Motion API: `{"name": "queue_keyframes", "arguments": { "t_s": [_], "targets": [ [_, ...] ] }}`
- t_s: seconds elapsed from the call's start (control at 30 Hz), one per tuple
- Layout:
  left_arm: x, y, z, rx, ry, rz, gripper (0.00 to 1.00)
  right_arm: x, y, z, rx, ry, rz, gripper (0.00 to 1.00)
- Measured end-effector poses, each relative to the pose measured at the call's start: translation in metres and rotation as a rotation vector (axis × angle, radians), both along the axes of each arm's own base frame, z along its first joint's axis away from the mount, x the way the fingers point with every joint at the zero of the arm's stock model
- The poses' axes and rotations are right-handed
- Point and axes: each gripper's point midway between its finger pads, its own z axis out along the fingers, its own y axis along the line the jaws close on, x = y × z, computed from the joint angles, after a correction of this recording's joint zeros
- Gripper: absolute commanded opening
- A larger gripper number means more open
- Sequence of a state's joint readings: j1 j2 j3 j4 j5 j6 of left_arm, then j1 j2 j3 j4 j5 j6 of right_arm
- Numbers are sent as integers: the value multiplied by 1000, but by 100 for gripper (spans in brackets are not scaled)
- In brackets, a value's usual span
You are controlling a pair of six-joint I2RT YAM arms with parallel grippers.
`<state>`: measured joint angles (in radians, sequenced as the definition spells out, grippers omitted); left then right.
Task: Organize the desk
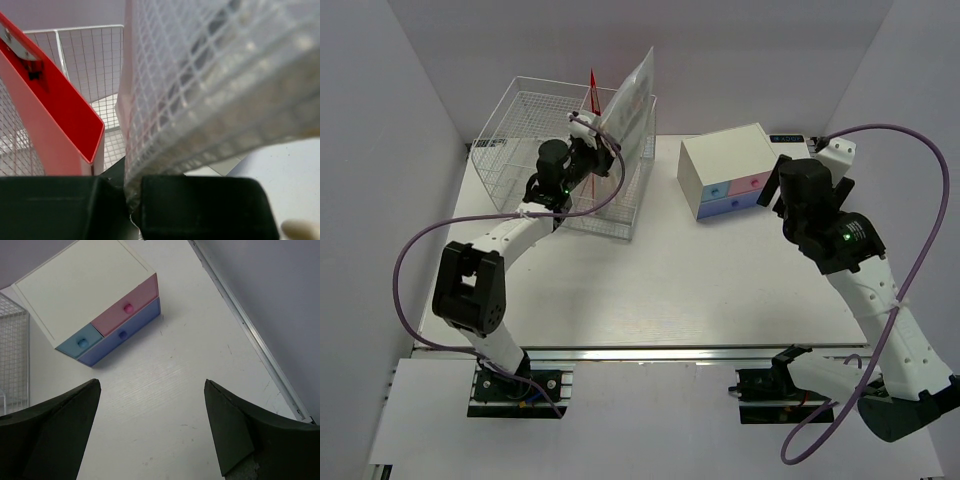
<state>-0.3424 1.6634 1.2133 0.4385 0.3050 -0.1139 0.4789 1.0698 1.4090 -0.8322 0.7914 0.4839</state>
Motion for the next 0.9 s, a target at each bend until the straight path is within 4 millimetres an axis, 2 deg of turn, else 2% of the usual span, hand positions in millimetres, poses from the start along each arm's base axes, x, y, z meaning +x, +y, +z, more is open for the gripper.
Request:
{"name": "queue_keyframes", "arguments": {
  "t_s": [0.17,0.27,0.4,0.43,0.47,0.63,0.7,0.8,0.9],
  "targets": [
    [8,-3,-19,-35,24,10,0,1,4,-9,11,22,13,89],
    [12,-4,-22,-56,23,11,0,2,7,-11,16,29,18,89],
    [12,-3,-25,-73,20,23,32,4,9,-14,21,39,21,89],
    [11,-2,-26,-73,17,25,33,5,10,-15,22,41,22,89],
    [9,-1,-28,-73,18,27,33,5,10,-16,22,43,22,89],
    [4,7,-42,-50,32,59,10,4,12,-24,21,64,30,89],
    [5,7,-42,-44,24,63,5,4,13,-27,22,72,36,89],
    [8,5,-43,-47,10,56,0,4,14,-28,25,75,41,89],
    [15,1,-44,-53,-8,50,0,4,15,-28,28,76,45,89]
  ]
}}
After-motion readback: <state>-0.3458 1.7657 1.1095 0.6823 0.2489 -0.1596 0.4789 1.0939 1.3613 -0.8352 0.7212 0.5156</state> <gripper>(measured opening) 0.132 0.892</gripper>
